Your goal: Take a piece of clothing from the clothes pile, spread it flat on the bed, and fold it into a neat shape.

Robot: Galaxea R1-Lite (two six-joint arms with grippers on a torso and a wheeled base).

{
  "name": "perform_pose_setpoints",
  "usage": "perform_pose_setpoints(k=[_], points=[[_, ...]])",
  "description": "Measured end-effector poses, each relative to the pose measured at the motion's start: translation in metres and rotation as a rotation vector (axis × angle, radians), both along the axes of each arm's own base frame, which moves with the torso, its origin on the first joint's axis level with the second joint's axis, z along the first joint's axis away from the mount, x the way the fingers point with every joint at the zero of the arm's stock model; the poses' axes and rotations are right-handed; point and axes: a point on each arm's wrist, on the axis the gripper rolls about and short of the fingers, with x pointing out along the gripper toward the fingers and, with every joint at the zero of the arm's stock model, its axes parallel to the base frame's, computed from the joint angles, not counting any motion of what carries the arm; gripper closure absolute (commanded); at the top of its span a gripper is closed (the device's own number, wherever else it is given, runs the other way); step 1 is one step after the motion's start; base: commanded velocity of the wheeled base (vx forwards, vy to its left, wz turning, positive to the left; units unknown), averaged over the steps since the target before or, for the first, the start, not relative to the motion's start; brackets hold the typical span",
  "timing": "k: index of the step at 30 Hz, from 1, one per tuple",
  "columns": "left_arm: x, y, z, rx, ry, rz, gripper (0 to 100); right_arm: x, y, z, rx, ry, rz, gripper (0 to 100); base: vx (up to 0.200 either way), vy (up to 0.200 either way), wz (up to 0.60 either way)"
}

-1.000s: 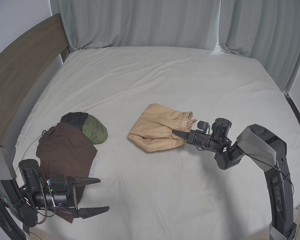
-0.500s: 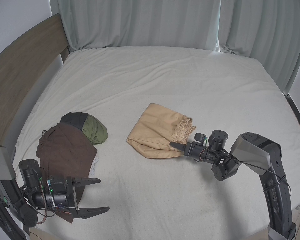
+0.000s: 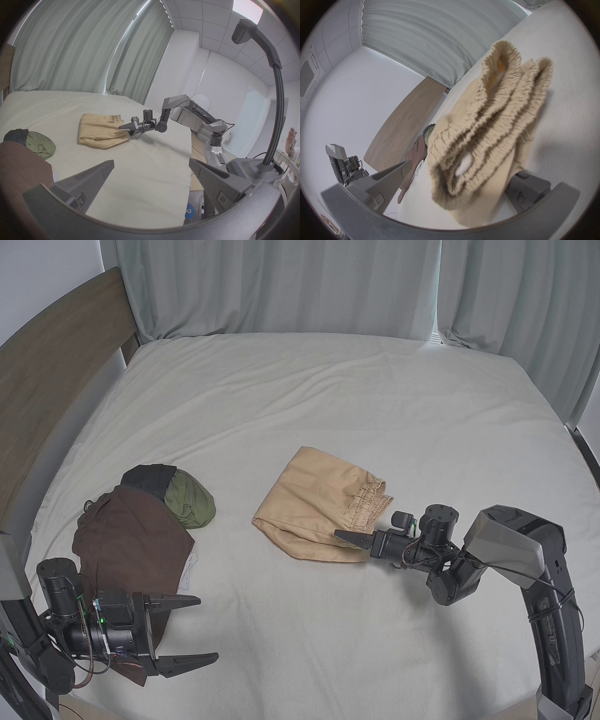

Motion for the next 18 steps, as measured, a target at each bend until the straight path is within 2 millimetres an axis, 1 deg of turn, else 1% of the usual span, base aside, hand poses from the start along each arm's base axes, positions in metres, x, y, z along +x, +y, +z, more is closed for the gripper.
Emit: perform_pose_setpoints(k=[4,10,13,18], points=[[0.000,0.001,0.000,-0.001,-0.003,0.004,0,-0.014,-0.006,0.004,-0.043,-0.003,0.003,0,0.000,0.000,0.00],[0.000,0.001,0.001,-0.002,-0.009,0.007,0,-0.038,-0.014,0.021,-0.074,-0.015,0.005,0,0.000,0.000,0.00],[0.000,0.001,0.002,-0.003,-0.012,0.007,0,-0.050,-0.018,0.036,-0.075,-0.045,0.006,0,0.000,0.000,0.00],[0.000,0.001,0.003,-0.003,-0.016,0.005,0,-0.063,-0.019,0.067,-0.063,-0.107,0.014,0,0.000,0.000,0.00]])
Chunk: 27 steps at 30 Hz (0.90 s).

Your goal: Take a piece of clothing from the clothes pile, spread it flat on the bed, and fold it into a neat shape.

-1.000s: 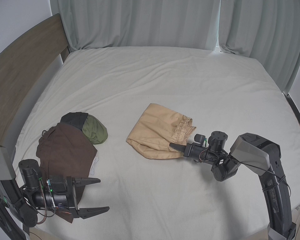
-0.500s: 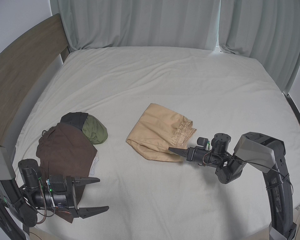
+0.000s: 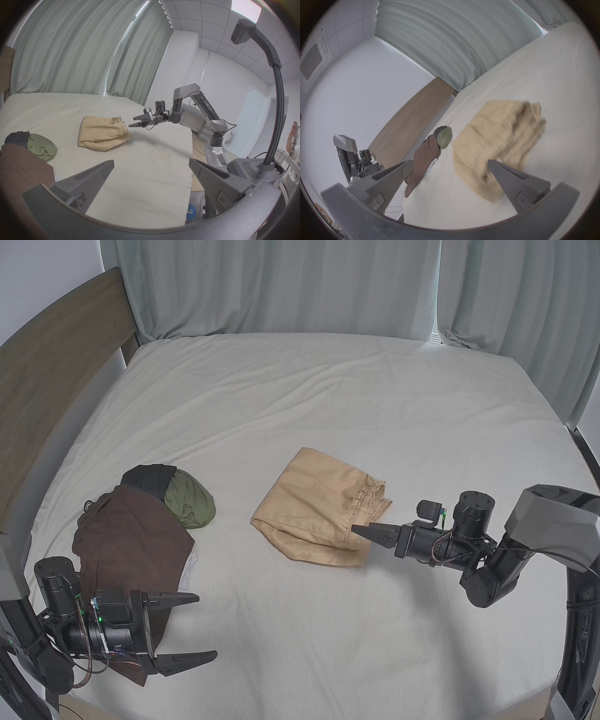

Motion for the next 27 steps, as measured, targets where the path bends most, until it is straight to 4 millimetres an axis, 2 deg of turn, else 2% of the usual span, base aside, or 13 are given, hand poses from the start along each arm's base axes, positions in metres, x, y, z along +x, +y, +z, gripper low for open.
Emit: perform_pose_setpoints(k=[7,14,19,27], points=[[0.000,0.000,0.001,0.000,-0.004,-0.002,0,0.002,0.005,0.029,0.024,-0.068,0.011,0,0.000,0.000,0.00],[0.000,0.000,0.001,0.000,-0.002,-0.001,0,0.026,0.014,0.045,0.040,-0.106,0.012,0,0.000,0.000,0.00],[0.000,0.000,0.000,0.001,0.001,-0.001,0,0.046,0.018,0.036,0.041,-0.100,0.008,0,0.000,0.000,0.00],[0.000,-0.001,-0.002,0.002,0.010,-0.003,0,0.070,0.023,0.000,0.023,-0.038,-0.003,0,0.000,0.000,0.00]])
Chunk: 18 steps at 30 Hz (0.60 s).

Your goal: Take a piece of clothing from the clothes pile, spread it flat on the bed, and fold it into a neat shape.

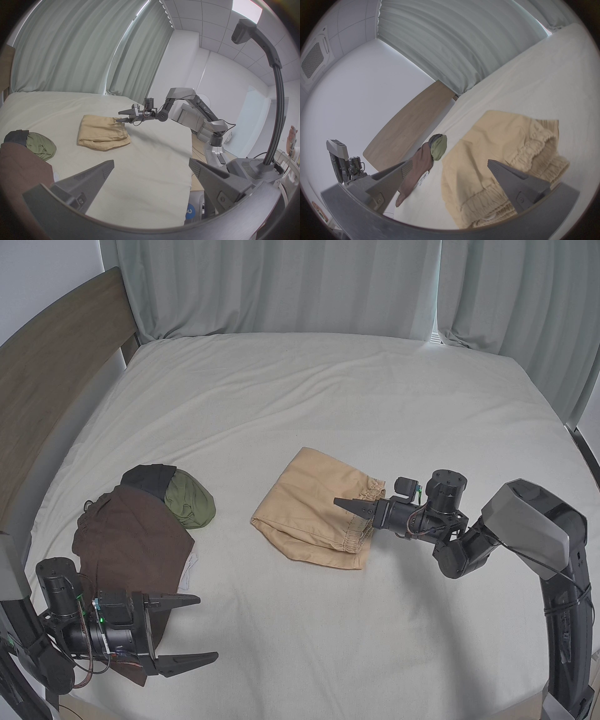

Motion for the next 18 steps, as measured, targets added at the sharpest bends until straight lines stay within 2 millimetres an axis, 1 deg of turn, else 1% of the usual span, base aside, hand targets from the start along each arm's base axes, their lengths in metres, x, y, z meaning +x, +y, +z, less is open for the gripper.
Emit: perform_pose_setpoints(k=[7,13,16,18], points=[[0.000,0.000,0.000,-0.001,-0.003,0.002,0,0.009,-0.001,-0.032,-0.021,0.055,-0.036,0,0.000,0.000,0.00],[0.000,0.001,0.000,-0.001,-0.003,0.003,0,0.010,-0.001,-0.043,-0.028,0.073,-0.037,0,0.000,0.000,0.00],[0.000,0.001,0.000,-0.001,-0.002,0.003,0,0.009,0.000,-0.044,-0.029,0.076,-0.036,0,0.000,0.000,0.00],[0.000,0.000,0.000,-0.001,-0.002,0.001,0,0.009,0.000,-0.042,-0.028,0.075,-0.036,0,0.000,0.000,0.00]])
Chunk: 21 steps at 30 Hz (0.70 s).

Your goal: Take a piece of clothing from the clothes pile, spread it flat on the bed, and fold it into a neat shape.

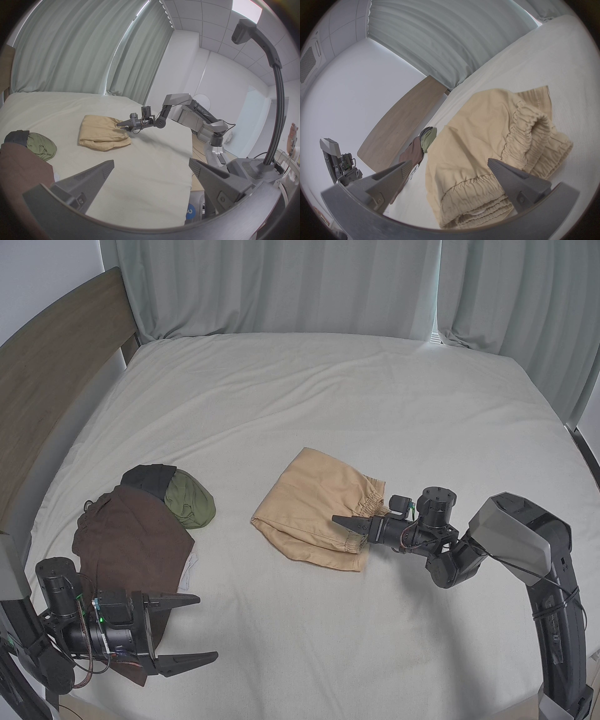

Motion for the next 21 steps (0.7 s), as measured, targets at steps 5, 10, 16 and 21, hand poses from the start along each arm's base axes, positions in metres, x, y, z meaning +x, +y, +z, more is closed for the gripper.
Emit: perform_pose_setpoints(k=[5,10,16,21], points=[[-0.001,-0.002,0.000,-0.001,0.003,-0.010,0,-0.004,-0.003,0.021,0.009,-0.026,-0.004,0,0.000,0.000,0.00],[-0.002,-0.006,0.001,-0.004,0.003,-0.027,0,-0.020,-0.008,0.059,0.015,-0.079,-0.003,0,0.000,0.000,0.00],[-0.004,-0.011,0.003,-0.007,-0.002,-0.055,0,-0.063,-0.018,0.095,-0.065,-0.165,0.015,0,0.000,0.000,0.00],[-0.006,-0.015,0.005,-0.009,-0.010,-0.075,0,-0.116,-0.030,0.114,-0.199,-0.244,0.039,0,0.000,0.000,0.00]])
